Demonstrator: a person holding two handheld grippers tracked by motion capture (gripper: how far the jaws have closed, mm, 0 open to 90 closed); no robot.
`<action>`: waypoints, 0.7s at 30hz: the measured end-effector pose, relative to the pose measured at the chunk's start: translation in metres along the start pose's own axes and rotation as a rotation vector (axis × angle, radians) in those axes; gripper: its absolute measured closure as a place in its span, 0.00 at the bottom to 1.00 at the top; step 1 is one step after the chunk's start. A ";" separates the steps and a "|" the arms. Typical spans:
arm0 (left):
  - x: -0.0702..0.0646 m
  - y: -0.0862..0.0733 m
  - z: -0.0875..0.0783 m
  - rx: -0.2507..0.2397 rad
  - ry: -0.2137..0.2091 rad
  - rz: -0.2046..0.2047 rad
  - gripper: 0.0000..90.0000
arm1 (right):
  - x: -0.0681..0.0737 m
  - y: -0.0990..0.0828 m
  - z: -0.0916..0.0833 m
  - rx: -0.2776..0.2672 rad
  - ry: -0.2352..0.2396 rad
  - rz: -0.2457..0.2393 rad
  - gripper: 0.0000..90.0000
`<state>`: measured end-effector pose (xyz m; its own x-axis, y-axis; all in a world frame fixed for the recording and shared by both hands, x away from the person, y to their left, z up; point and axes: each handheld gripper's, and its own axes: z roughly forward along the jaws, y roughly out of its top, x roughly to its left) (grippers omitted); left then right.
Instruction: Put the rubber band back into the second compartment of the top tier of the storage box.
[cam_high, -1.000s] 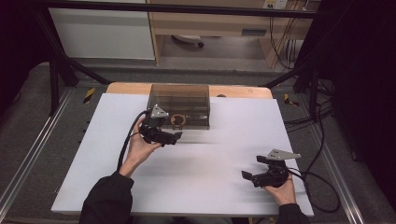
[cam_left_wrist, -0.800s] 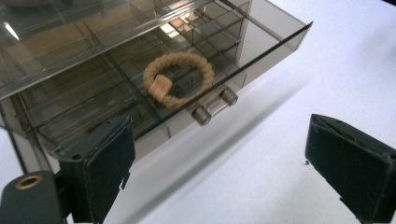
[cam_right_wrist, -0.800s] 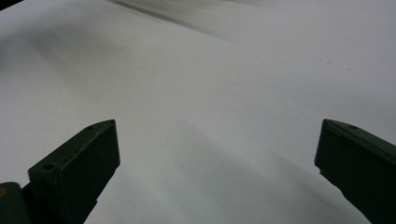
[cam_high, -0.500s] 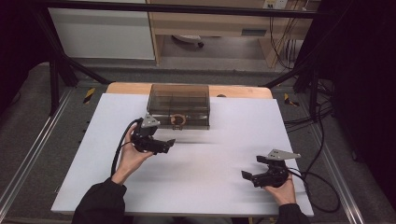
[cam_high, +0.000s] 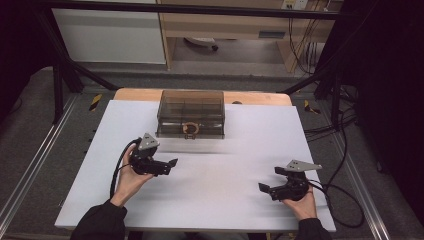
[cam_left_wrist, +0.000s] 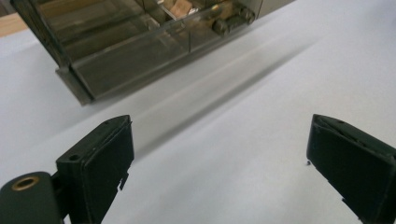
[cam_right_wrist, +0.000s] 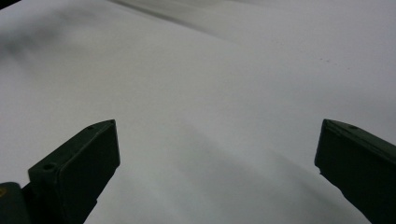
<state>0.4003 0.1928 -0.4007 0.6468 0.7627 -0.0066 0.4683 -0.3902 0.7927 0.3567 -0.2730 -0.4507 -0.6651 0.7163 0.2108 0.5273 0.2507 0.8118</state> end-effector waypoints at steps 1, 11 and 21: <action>0.001 -0.003 0.000 0.002 0.002 0.002 0.07 | 0.000 0.000 0.000 0.001 0.000 0.001 0.01; 0.006 -0.025 -0.010 -0.006 0.009 0.007 0.07 | 0.000 0.000 0.000 0.000 0.000 0.002 0.01; 0.011 -0.045 -0.022 -0.019 0.021 -0.001 0.07 | 0.000 0.000 0.000 0.002 0.000 0.006 0.01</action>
<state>0.3734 0.2302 -0.4231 0.6333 0.7739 0.0057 0.4573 -0.3801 0.8040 0.3566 -0.2728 -0.4508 -0.6618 0.7180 0.2156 0.5326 0.2480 0.8092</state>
